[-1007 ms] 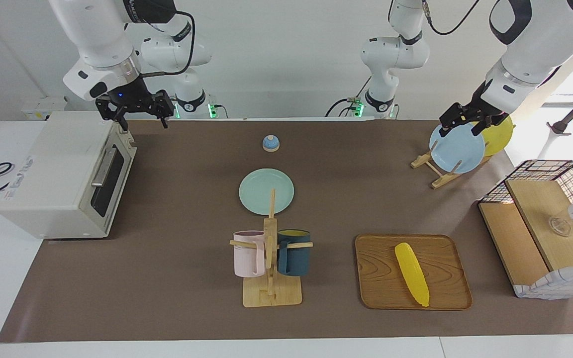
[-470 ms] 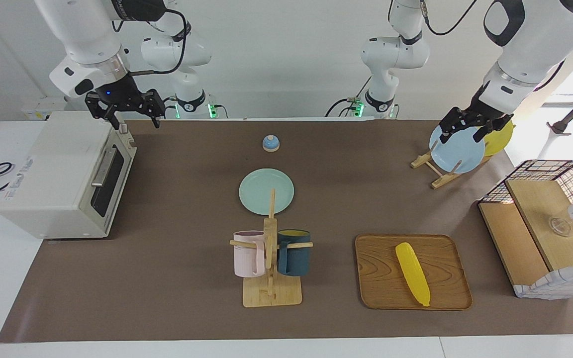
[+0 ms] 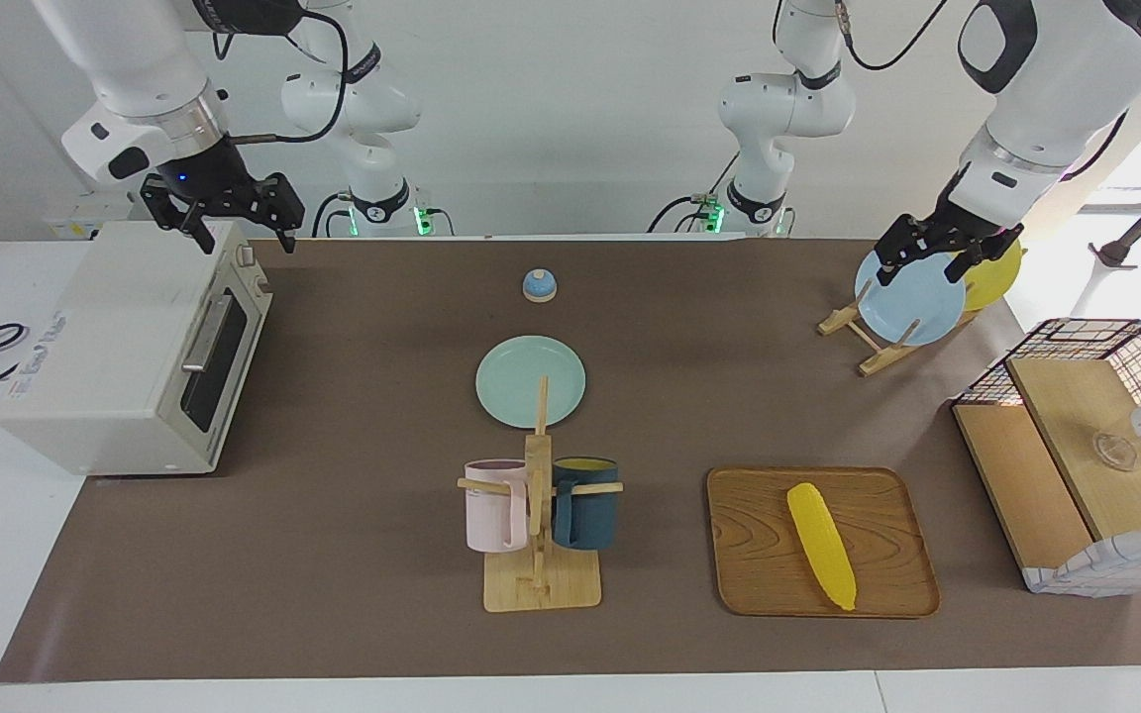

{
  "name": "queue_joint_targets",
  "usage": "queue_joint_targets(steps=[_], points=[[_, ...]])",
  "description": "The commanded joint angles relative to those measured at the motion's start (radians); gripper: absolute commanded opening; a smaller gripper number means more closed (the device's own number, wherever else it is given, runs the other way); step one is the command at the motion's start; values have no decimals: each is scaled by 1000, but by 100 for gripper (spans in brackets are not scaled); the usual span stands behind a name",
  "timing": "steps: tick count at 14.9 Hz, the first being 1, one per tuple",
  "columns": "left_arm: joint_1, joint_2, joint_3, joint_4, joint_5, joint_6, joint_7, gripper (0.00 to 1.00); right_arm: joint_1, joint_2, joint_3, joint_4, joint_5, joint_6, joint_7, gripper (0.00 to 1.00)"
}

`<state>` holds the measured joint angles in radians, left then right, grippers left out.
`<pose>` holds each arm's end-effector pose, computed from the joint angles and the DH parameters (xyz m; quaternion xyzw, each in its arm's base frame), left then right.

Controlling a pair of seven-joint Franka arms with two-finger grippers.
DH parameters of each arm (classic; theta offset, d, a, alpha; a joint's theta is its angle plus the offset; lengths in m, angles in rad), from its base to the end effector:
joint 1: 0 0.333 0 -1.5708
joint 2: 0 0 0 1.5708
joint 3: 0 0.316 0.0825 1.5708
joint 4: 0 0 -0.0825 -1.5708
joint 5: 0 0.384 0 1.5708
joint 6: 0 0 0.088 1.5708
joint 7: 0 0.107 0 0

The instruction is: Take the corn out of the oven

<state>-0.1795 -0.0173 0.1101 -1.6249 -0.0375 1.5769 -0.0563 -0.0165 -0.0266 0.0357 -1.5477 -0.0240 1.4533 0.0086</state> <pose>0.5469 -0.0415 0.6091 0.9997 -0.0062 -0.0166 0.0187 0.5340 0.0077 0.6399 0.9993 0.0043 -0.0337 0.0129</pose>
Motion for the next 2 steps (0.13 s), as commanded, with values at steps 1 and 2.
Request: queue_joint_targets(steps=[1, 2], points=[[-9, -13, 0, -13, 27, 8, 10, 100, -7, -12, 1, -14, 15, -5, 8, 100], [-11, -13, 0, -15, 28, 6, 12, 100, -7, -12, 1, -14, 15, -5, 8, 100]])
